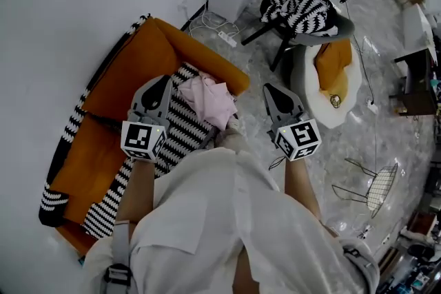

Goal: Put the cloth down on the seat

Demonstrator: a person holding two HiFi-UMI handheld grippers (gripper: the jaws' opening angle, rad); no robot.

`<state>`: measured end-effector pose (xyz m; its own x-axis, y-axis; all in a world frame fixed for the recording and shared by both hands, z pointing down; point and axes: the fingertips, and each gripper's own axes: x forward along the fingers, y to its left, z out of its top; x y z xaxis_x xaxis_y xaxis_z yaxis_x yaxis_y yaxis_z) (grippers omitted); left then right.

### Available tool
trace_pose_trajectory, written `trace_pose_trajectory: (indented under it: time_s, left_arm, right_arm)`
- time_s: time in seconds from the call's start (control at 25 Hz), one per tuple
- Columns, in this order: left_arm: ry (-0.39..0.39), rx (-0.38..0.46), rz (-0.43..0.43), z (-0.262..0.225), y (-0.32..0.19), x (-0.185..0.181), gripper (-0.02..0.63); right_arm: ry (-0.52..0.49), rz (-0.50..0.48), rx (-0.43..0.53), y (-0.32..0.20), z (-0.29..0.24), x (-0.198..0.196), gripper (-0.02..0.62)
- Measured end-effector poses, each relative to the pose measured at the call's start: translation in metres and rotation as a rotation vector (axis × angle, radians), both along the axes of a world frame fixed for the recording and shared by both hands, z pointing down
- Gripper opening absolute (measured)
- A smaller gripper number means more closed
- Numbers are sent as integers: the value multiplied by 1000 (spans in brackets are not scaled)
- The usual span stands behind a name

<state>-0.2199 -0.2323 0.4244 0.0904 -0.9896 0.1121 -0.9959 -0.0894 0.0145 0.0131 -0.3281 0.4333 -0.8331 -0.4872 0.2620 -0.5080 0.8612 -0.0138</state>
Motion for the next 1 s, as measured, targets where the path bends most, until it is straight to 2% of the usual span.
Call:
trace_pose_trajectory:
  time_s: [0.16,0.36,0.56,1.0]
  left_arm:
    - [15,-1,6,4,9,-1,28]
    - [17,19,23,-1,10,6,28]
    - [-6,11,28,1,17,4,28]
    - [36,-4,-31,14,27,-13,26]
  right_arm:
    - [37,4,18,13,-2,2,6]
    - [10,45,29,16,-13,8,6]
    - [15,23,21,19,-10,-2,6]
    - [55,-59,15,14,-1,-35,6]
